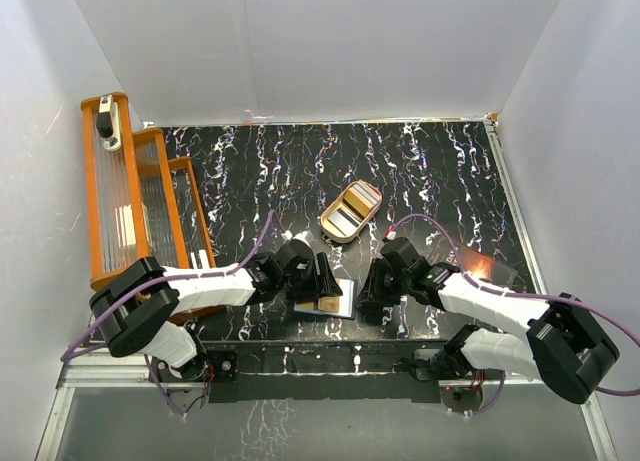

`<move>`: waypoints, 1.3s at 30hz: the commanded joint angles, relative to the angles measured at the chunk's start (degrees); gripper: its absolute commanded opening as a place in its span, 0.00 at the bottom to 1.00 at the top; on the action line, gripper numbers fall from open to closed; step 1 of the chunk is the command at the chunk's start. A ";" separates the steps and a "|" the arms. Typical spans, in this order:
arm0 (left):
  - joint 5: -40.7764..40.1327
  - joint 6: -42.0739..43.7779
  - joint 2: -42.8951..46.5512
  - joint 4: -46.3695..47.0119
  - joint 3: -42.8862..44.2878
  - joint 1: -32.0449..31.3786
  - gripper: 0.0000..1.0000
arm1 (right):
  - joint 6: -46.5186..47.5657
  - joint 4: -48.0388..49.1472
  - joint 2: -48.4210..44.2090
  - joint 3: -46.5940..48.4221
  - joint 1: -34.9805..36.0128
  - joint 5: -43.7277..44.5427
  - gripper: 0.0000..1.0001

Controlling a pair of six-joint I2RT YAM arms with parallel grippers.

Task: Put the credit cards into the card holder
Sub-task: Insert the credit card into the card holder.

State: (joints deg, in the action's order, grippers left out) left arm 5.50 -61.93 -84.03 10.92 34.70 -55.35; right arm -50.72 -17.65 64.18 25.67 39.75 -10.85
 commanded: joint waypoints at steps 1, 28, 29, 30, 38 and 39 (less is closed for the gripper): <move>-3.44 4.09 1.85 -7.36 3.44 -0.20 0.59 | 0.73 3.93 1.44 0.97 0.17 -1.98 0.22; -2.11 5.92 -3.19 -9.34 6.22 -0.23 0.54 | 0.64 8.61 5.22 0.19 0.24 -1.55 0.18; -1.84 6.22 -4.04 -9.67 6.81 -0.22 0.54 | 0.77 9.06 5.70 0.05 0.24 -1.68 0.17; -1.50 6.39 -4.69 -9.59 7.24 -0.22 0.54 | 0.86 9.75 6.12 -0.12 0.24 -1.90 0.17; 2.50 4.03 -5.77 -3.69 6.52 -0.21 0.54 | 3.20 13.46 7.64 -0.23 0.35 -3.43 0.13; 2.65 3.67 -5.28 -3.38 6.41 -0.20 0.54 | 3.59 13.06 7.66 -0.15 0.40 -2.86 0.13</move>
State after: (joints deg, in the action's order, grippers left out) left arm 5.50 -56.95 -89.36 6.02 41.34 -55.27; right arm -49.50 -8.73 71.77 25.26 39.81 -14.55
